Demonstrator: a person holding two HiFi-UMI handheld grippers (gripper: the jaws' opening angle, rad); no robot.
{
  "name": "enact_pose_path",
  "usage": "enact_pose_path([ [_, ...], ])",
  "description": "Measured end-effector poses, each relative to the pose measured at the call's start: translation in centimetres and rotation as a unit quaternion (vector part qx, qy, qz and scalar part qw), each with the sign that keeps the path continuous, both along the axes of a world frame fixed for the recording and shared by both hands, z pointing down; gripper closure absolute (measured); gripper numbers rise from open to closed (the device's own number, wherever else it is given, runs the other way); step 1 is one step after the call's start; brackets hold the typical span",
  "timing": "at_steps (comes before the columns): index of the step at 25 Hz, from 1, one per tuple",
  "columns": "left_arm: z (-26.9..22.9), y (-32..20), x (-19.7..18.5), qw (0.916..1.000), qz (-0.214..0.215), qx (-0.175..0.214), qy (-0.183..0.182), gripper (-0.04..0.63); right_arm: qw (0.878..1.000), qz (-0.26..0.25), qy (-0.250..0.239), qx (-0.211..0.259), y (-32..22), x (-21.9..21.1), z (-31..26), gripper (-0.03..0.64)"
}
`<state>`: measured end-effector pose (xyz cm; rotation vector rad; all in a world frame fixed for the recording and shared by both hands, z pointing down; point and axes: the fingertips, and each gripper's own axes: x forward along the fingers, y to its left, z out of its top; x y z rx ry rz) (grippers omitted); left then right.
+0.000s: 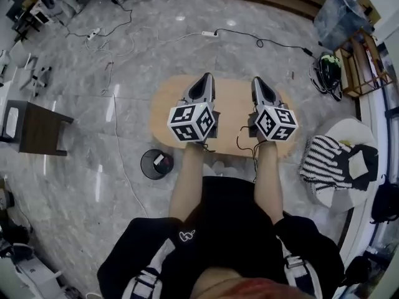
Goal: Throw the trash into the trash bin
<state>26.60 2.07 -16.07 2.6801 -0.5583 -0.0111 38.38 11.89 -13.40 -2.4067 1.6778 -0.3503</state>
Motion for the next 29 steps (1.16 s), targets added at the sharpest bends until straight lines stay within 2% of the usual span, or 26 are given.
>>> enact_pose_path([
  [4, -4.0, 1.9, 2.1, 0.9978, 0.015, 0.064, 0.000, 0.589, 0.999, 0.015, 0.038, 0.031, 2.1, 1.3, -4.5, 0.604],
  [7, -5.3, 2.8, 3.0, 0.9959, 0.028, 0.086, -0.001, 0.589, 0.998, 0.036, 0.046, 0.028, 3.2, 2.4, -5.6, 0.604],
  [12, -6.9, 4.3, 4.4, 0.9945, 0.042, 0.095, 0.016, 0.589, 0.996, 0.047, 0.055, 0.042, 4.2, 2.9, -6.9, 0.604],
  [17, -7.5, 5.2, 6.3, 0.9913, 0.068, 0.112, 0.013, 0.589, 0.995, 0.065, 0.065, 0.045, 4.8, 4.1, -7.9, 0.604],
  [29, -8.0, 5.8, 8.8, 0.9888, 0.071, 0.130, 0.015, 0.589, 0.992, 0.058, 0.100, 0.044, 4.9, 5.8, -9.2, 0.604],
])
